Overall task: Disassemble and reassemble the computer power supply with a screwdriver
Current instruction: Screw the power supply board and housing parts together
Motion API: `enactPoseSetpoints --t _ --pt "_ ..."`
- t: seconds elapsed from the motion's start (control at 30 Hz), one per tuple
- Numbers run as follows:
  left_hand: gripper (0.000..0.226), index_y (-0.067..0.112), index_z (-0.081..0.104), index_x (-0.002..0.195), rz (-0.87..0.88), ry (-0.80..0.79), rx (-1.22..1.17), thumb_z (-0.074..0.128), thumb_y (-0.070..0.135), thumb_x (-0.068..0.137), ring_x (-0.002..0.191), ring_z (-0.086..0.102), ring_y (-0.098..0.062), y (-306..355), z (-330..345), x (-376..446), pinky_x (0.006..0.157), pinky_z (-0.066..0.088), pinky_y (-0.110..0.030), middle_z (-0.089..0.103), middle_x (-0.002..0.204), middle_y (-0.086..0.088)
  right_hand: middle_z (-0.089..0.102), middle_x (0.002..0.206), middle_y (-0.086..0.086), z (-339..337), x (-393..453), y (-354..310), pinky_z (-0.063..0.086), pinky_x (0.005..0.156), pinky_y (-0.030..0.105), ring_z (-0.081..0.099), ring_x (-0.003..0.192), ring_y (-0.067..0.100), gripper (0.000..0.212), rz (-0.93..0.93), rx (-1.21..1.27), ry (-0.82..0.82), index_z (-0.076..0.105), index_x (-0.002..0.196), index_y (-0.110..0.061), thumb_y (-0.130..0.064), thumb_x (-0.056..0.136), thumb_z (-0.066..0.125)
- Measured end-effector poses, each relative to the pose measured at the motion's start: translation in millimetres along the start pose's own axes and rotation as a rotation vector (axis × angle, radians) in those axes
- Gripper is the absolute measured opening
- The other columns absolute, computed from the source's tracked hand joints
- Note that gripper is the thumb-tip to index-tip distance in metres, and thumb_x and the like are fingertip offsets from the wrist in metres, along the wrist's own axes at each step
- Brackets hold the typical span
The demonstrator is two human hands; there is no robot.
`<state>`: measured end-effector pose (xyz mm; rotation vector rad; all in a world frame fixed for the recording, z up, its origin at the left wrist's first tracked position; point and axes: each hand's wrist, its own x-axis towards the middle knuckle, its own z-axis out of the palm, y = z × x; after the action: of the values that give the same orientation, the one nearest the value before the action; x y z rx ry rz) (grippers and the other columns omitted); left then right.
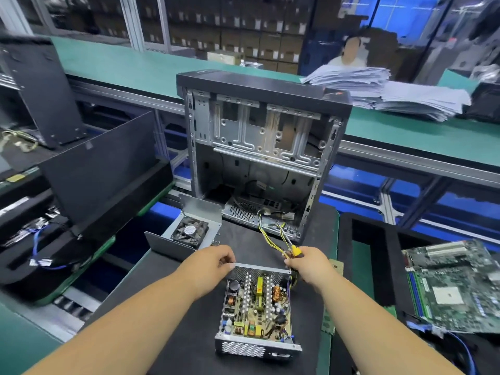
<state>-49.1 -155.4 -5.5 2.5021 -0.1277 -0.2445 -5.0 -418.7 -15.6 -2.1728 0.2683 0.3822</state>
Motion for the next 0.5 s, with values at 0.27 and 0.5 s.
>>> enactPoseSetpoints --t 0.27,0.5 --pt "0.029 0.029 0.044 0.071 0.010 0.030 0.141 0.065 0.035 0.091 0.067 0.049 -0.009 11 7 10 0.056 0.034 -0.025 0.056 0.073 0.005 0.072 0.072 -0.006 4 4 2 0.041 0.058 0.022 0.057 0.064 0.008 0.009 -0.058 -0.004 -0.055 0.076 0.087 -0.022 -0.016 0.088 0.069" --pt "0.027 0.025 0.048 0.073 -0.004 0.025 0.130 0.066 0.036 0.089 0.068 0.055 -0.015 8 7 13 0.061 0.043 -0.030 0.060 0.073 0.005 0.074 0.085 0.004 15 16 2 0.042 0.069 0.029 0.064 0.087 0.023 0.013 0.035 0.280 0.003 0.073 0.084 -0.012 -0.004 0.089 0.064"
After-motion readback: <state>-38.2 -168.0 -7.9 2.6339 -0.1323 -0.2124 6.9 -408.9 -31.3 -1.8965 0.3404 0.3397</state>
